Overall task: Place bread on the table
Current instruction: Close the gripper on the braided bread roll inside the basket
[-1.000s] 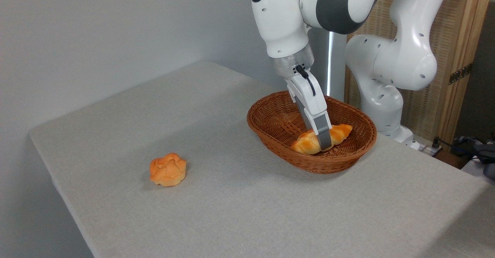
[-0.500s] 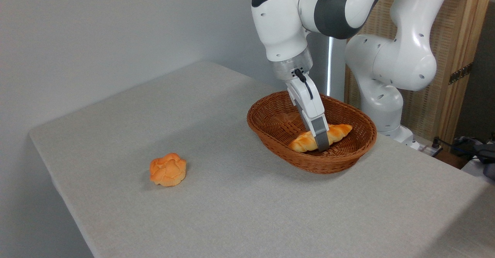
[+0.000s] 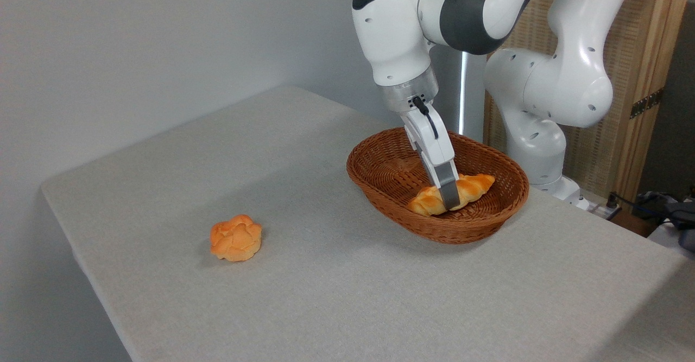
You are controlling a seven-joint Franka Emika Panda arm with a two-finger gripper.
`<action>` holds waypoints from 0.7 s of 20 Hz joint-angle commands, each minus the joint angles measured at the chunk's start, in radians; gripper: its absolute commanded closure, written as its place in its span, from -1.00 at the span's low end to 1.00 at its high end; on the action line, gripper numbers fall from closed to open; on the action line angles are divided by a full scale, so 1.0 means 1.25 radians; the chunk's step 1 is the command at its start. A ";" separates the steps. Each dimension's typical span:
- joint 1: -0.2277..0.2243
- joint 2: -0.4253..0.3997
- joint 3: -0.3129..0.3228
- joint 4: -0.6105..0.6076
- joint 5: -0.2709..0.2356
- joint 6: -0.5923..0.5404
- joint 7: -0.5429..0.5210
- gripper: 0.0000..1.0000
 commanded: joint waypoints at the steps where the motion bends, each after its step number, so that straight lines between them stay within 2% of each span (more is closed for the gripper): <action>1: -0.003 -0.009 -0.001 -0.013 0.011 0.016 0.014 0.59; 5: -0.003 -0.009 -0.001 -0.012 0.011 0.014 0.014 0.62; 11: -0.003 -0.009 -0.002 -0.009 0.015 0.013 0.014 0.81; 14: -0.003 -0.009 -0.002 0.001 0.015 0.002 0.014 0.81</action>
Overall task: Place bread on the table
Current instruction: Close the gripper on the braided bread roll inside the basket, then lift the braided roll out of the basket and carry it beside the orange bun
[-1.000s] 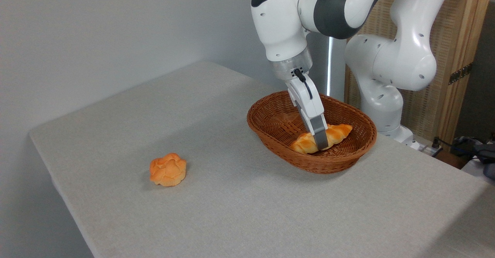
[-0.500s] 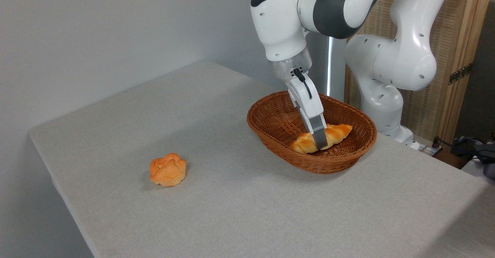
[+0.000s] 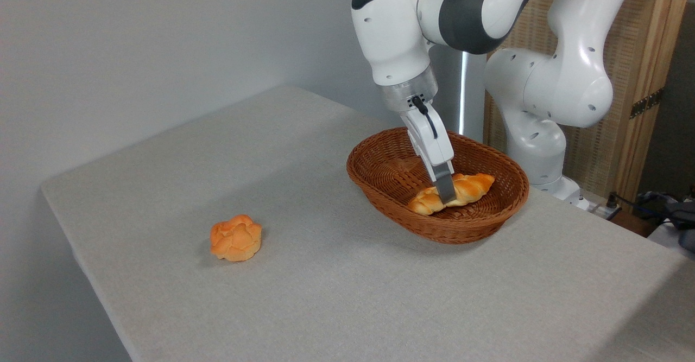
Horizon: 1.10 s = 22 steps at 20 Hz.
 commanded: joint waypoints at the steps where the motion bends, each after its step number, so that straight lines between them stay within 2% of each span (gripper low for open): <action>1: -0.004 -0.009 -0.016 0.013 0.014 -0.003 0.013 0.83; 2: -0.002 -0.009 -0.053 0.027 0.014 -0.023 0.010 0.98; 3: 0.002 -0.008 -0.084 0.045 0.014 -0.045 0.008 1.00; 7: 0.006 -0.003 -0.082 0.094 0.013 -0.057 0.002 1.00; 9: 0.006 0.009 -0.058 0.136 0.011 -0.057 -0.002 1.00; 12: 0.002 0.044 0.022 0.225 0.002 -0.057 0.001 1.00; 16: 0.000 0.125 0.064 0.342 -0.001 -0.057 0.002 1.00; 20: 0.006 0.252 0.066 0.471 -0.006 -0.057 0.001 0.96; 22: 0.006 0.331 0.066 0.548 -0.041 -0.055 -0.001 0.86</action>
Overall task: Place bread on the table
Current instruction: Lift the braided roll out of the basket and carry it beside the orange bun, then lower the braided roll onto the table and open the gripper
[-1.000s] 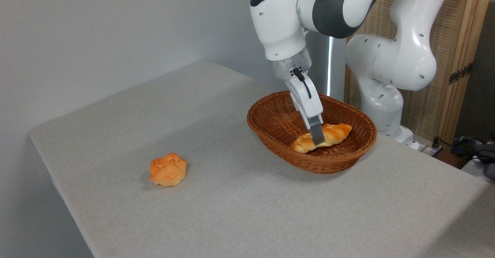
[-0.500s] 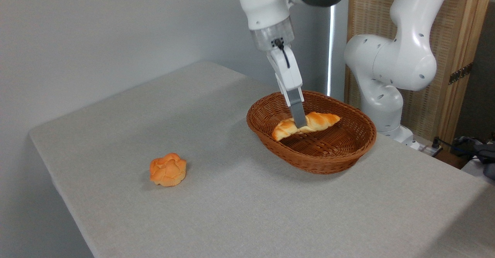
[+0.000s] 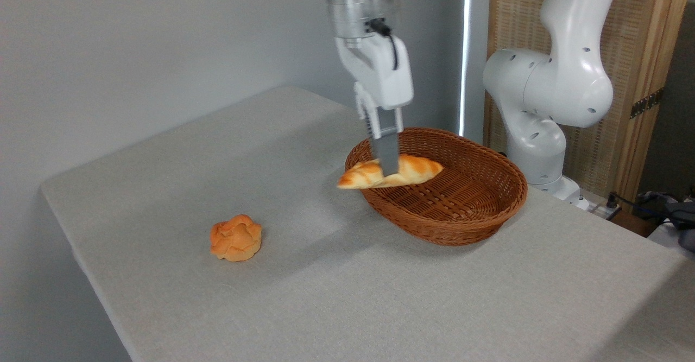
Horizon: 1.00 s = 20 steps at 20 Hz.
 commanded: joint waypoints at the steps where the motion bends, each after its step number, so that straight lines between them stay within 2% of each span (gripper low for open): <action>1: -0.001 0.181 0.005 0.181 -0.058 -0.020 -0.006 0.77; 3: -0.001 0.239 0.002 0.233 -0.074 -0.016 -0.039 0.73; 5: -0.002 0.279 -0.006 0.254 -0.073 -0.001 -0.059 0.67; 6: -0.002 0.300 -0.007 0.271 -0.073 0.018 -0.060 0.55; 8: -0.006 0.336 -0.007 0.278 -0.070 0.060 -0.059 0.14; 9: -0.007 0.348 -0.007 0.278 -0.069 0.088 -0.059 -0.18; 10: -0.010 0.359 -0.009 0.278 -0.069 0.115 -0.059 -0.38; 14: -0.011 0.397 -0.034 0.278 -0.064 0.153 -0.075 -0.66; 16: -0.011 0.406 -0.041 0.278 -0.060 0.168 -0.091 -1.00; 20: -0.011 0.412 -0.047 0.278 -0.059 0.171 -0.092 -1.00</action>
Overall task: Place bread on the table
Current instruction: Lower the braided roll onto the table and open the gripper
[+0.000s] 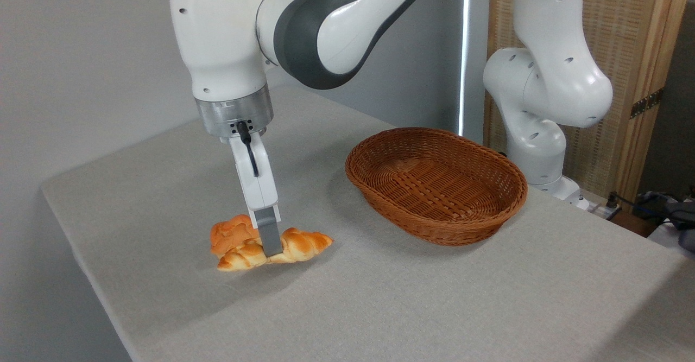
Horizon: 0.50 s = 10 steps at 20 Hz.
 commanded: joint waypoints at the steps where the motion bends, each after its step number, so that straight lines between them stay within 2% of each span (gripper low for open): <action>1: -0.002 0.005 -0.002 0.011 0.003 0.008 -0.014 -1.00; 10: 0.006 -0.001 0.008 0.043 -0.010 0.006 -0.031 -1.00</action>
